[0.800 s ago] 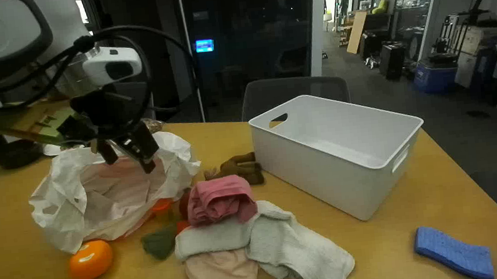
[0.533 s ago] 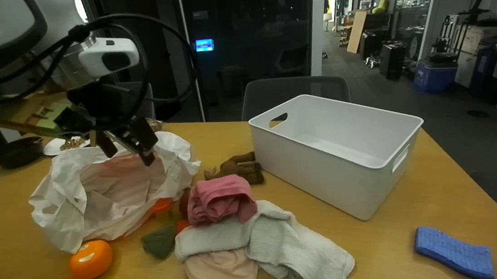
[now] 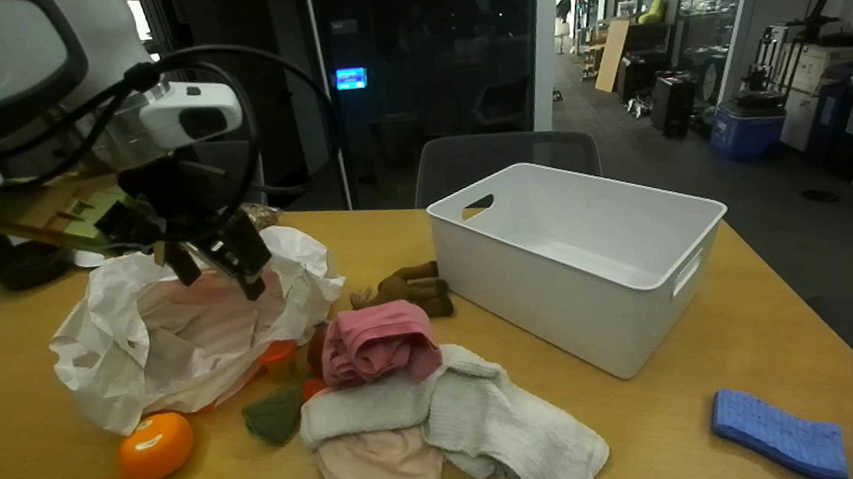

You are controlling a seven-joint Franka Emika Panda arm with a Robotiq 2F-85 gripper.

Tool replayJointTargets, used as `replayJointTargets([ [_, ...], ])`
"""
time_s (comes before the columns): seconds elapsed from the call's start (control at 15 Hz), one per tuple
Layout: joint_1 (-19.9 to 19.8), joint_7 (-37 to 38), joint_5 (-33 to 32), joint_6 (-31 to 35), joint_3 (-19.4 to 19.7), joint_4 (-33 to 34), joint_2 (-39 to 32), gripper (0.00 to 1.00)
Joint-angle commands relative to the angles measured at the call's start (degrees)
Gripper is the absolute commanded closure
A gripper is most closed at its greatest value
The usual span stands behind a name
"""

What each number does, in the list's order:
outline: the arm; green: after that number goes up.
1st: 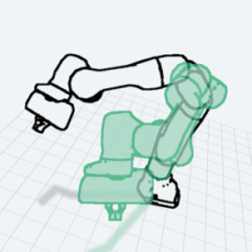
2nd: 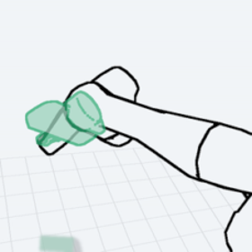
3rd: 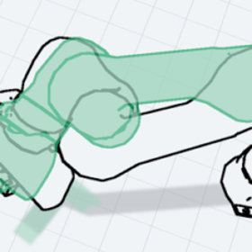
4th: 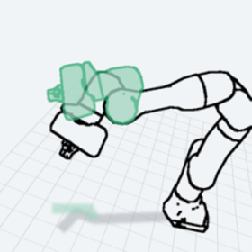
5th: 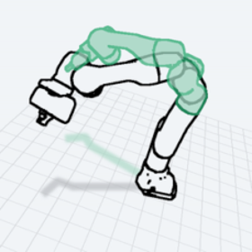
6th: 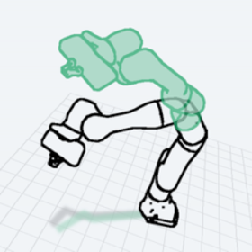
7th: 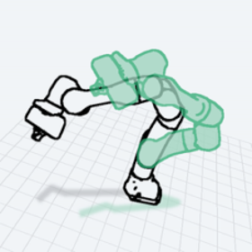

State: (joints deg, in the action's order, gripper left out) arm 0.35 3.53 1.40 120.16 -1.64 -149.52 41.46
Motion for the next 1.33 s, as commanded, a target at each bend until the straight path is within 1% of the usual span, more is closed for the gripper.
replayJointTargets([
  [0.0,-1.2,0.8,-1.3,1.2,-0.2,-2.5,0.6,0.0],
  [0.13,-3.5,2.4,-3.8,4.4,-0.5,-4.3,-0.2,0.0],
  [0.33,-7.3,4.7,-6.9,5.7,0.3,-5.1,-3.0,0.0],
  [0.53,-9.9,7.1,-8.5,7.8,0.7,-4.5,-6.5,0.0],
  [0.6,-9.4,7.1,-6.4,6.6,1.5,-3.9,-7.5,0.0],
  [0.67,-8.4,7.0,-4.7,5.2,1.9,-4.3,-6.8,0.0],
  [0.73,-9.0,5.9,-6.7,5.9,1.5,-5.4,-5.9,0.0],
  [1.0,-8.9,6.5,-5.6,5.9,1.7,-5.3,-6.8,0.0],
  [1.07,-7.7,5.6,-4.6,6.6,1.7,-6.8,-4.8,0.0],
  [1.13,-7.0,6.4,-3.5,7.8,1.5,-7.3,-4.9,0.0],
  [1.2,-6.9,8.1,-2.6,8.8,1.1,-7.1,-6.0,0.0],
  [1.27,-7.2,10.8,-1.7,11.4,0.6,-6.8,-7.9,0.0],
])
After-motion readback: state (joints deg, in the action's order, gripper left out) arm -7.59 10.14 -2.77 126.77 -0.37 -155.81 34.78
